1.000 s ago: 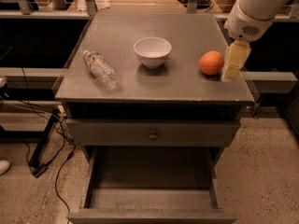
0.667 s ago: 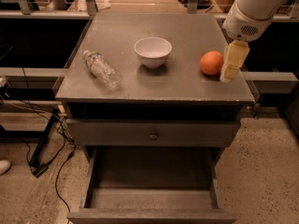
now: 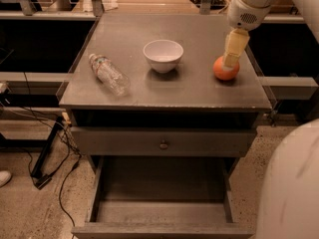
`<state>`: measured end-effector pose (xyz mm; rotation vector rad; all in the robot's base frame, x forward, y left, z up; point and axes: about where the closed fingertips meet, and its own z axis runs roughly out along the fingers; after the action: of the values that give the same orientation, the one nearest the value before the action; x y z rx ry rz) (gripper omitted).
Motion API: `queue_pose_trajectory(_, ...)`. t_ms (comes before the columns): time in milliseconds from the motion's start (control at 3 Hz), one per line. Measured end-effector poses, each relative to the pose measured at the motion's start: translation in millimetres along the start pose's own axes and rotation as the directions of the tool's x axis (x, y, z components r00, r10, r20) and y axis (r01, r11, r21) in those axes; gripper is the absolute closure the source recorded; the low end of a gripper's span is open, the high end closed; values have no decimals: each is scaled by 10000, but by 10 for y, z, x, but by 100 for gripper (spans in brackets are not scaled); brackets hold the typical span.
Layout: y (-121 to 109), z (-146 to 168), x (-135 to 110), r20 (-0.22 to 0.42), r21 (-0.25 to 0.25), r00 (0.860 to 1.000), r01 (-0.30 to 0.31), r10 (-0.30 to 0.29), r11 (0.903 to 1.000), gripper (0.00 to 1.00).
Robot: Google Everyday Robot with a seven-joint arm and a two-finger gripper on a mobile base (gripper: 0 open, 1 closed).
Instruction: Place orange into middle drawer
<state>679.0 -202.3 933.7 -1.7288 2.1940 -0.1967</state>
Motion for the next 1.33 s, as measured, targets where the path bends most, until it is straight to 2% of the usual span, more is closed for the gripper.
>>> queue_pose_trajectory(333, -19, -11, -7, 31, 58, 10000, -6, 6, 10000, 0)
queue_pose_trajectory(1333, -89, 674, 19, -28, -621, 9989, -460, 460, 9970, 0)
